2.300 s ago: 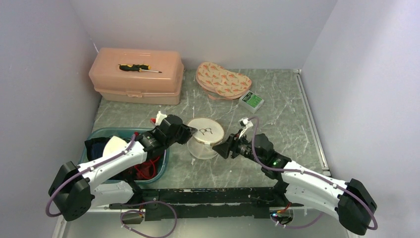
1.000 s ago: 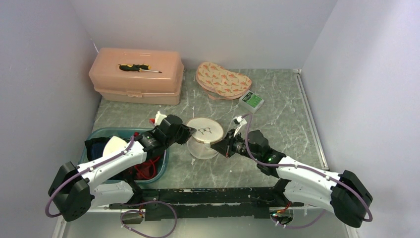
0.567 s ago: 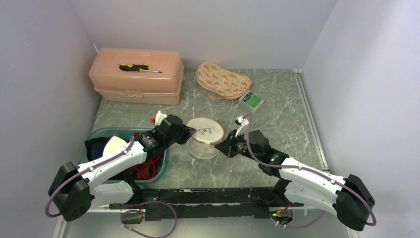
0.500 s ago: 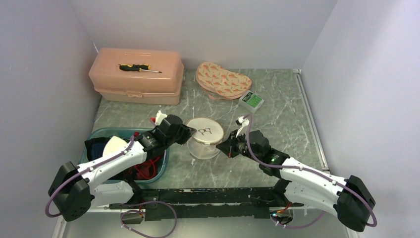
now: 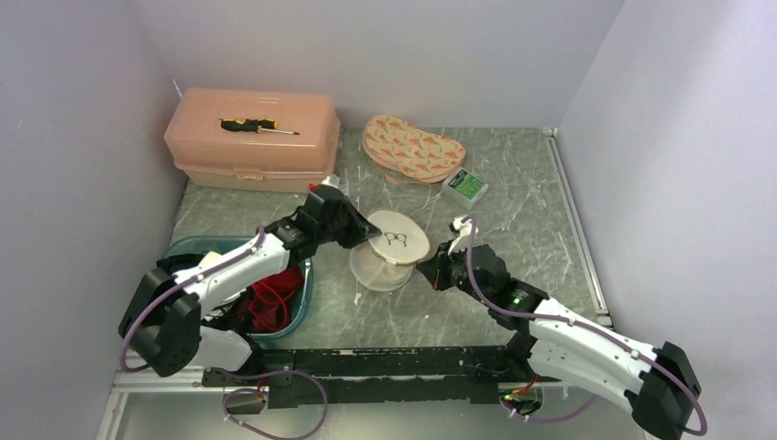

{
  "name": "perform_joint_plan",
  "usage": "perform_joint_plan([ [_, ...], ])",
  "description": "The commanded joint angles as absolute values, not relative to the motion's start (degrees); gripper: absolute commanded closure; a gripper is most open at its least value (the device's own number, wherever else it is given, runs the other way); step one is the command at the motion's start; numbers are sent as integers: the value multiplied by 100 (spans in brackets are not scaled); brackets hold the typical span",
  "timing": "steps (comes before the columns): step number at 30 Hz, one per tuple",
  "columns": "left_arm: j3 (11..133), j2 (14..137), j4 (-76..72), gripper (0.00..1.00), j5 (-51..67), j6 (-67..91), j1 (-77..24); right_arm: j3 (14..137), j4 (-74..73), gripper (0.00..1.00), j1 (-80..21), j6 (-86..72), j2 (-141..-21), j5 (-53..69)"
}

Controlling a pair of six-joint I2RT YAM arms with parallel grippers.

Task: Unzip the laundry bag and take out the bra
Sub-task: Unzip the laundry bag at the center of the board.

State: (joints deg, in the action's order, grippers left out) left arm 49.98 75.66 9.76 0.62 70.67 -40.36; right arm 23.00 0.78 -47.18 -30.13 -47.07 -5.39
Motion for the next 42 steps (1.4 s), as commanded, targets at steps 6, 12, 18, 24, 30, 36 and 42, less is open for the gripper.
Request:
perform_joint_plan([
  [6,6299,8978,-745,97,4066,5377,-3028,2576,-373,100,-4885,-2549,-3652,-25],
  [12,6812,9899,-1274,68,5158,5263,-2992,2323,-124,100,-5095,-2781,-3729,11],
  [18,6153,9189,-788,7,3898,5290,-2843,2045,252,100,-5103,-3092,-4038,-398],
  [24,5438,7972,696,6,2543,5922,-2900,1994,458,100,-5098,-3316,-4295,-722],
  [30,4698,6921,1311,6,847,7406,-3990,2136,457,100,-5104,-3334,-4446,-862],
  [36,4915,7144,1162,16,9,7791,-4956,2257,449,100,-5106,-3330,-4551,-823],
  [42,5064,7669,829,30,-211,7822,-5070,2287,402,100,-5106,-3359,-4529,-718],
])
